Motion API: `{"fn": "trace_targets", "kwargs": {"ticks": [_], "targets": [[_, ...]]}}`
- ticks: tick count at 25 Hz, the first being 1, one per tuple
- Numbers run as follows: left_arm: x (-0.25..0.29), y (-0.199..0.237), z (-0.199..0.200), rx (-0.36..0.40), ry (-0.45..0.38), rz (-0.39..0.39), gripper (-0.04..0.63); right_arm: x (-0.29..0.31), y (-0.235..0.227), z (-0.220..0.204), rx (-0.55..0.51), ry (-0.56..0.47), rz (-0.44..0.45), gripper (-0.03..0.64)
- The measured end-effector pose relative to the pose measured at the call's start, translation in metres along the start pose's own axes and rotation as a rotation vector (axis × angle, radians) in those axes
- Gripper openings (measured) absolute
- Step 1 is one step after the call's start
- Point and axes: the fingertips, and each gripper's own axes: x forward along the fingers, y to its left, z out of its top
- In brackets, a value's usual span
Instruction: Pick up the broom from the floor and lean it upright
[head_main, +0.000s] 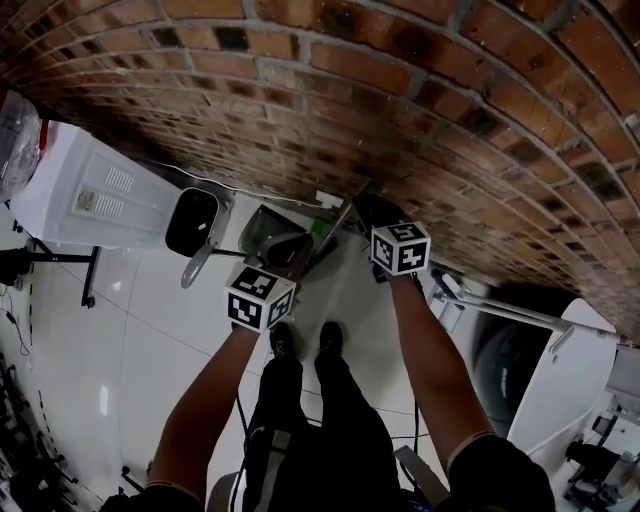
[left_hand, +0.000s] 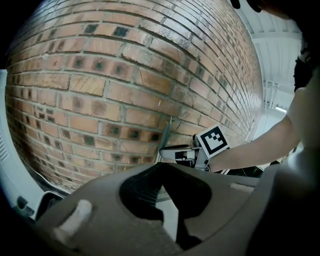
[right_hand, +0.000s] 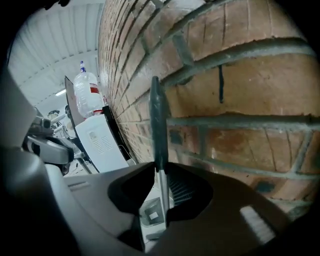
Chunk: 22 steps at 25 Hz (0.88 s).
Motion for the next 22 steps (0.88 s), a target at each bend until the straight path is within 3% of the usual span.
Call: {"fn": "trace_targets", "kwargs": {"ticks": [10, 13, 16, 18, 22], "targets": [[0.005, 0.007, 0.005, -0.020, -0.011, 0.038, -0.003, 0.026, -0.003, 0.006, -0.026, 0.026, 0.014, 0.095], [0.006, 0.006, 0.009, -0.018, -0.016, 0.042, -0.003, 0.024, -0.002, 0.007, -0.016, 0.023, 0.022, 0.220], [0.006, 0.004, 0.013, -0.011, -0.020, 0.045, -0.003, 0.012, -0.001, 0.008, -0.001, 0.013, 0.013, 0.277], [0.007, 0.000, 0.018, -0.001, -0.023, 0.041, -0.003, -0.004, 0.002, 0.012, 0.003, -0.006, 0.011, 0.268], [-0.002, -0.014, 0.029, 0.015, -0.043, 0.032, -0.003, -0.044, 0.028, 0.042, -0.044, -0.089, 0.038, 0.106]]}}
